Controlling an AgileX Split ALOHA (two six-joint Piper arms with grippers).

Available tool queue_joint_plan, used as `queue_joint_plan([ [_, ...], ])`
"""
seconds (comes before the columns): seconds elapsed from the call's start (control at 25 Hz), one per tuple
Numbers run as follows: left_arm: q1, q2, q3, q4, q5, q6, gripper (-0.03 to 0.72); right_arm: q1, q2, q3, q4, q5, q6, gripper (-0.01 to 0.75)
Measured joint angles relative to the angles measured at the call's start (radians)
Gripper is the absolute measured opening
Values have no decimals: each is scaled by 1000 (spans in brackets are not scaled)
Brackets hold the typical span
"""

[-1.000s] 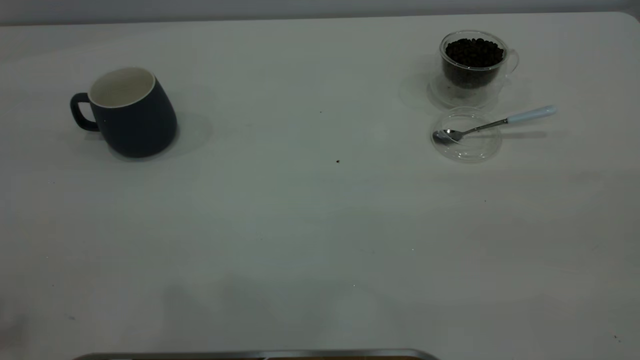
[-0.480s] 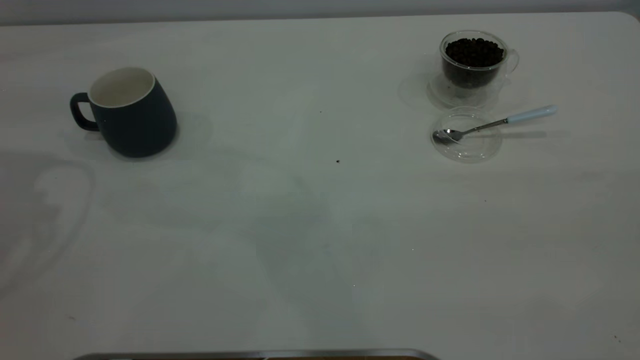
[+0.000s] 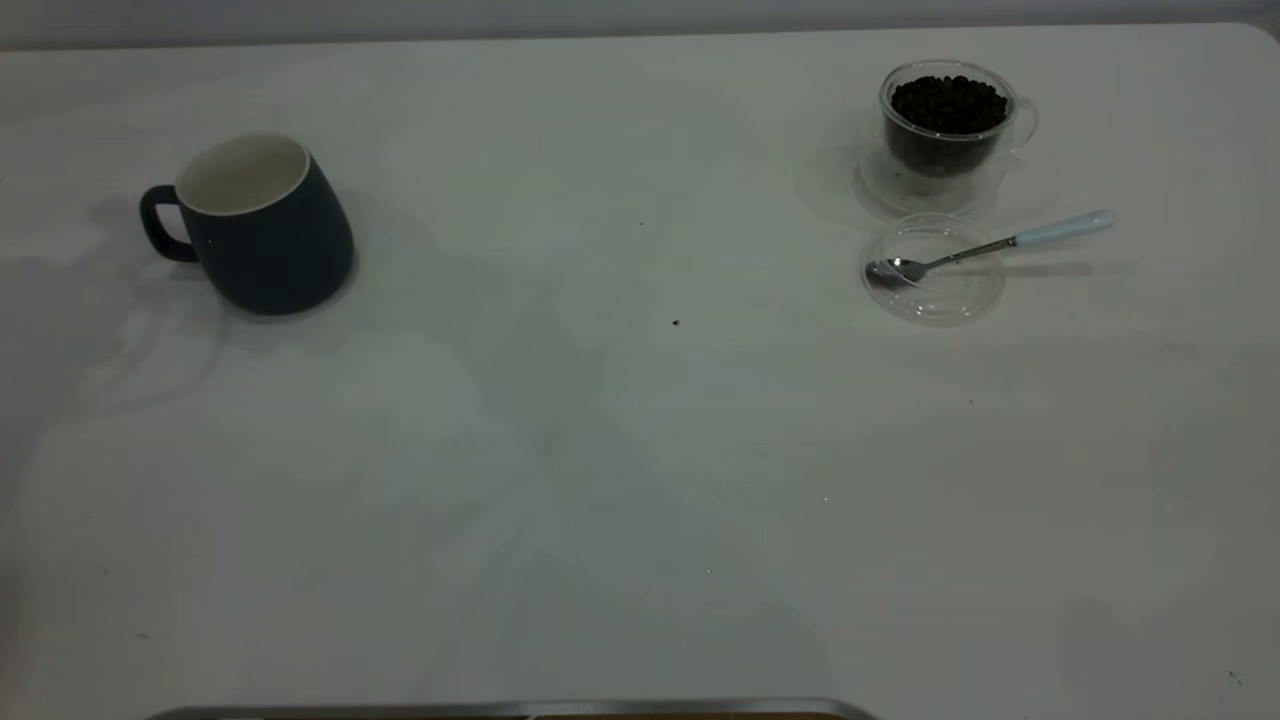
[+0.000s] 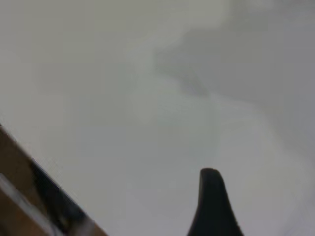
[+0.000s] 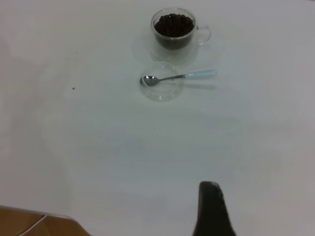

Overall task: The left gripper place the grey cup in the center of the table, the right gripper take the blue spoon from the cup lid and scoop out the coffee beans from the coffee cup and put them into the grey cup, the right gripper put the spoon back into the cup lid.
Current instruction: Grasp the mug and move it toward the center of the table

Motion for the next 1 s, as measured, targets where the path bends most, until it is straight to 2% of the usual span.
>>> queue_joint_plan([
  [0.28,-1,18,-11,-194,-42,592,588,0,0,0,0,0,0,552],
  [0.4,-1,37,-11,-283,-66,747,588,0,0,0,0,0,0,552],
  [1.0,-1,163,-16,-452,-200,1076,585,0,0,0,0,0,0,552],
])
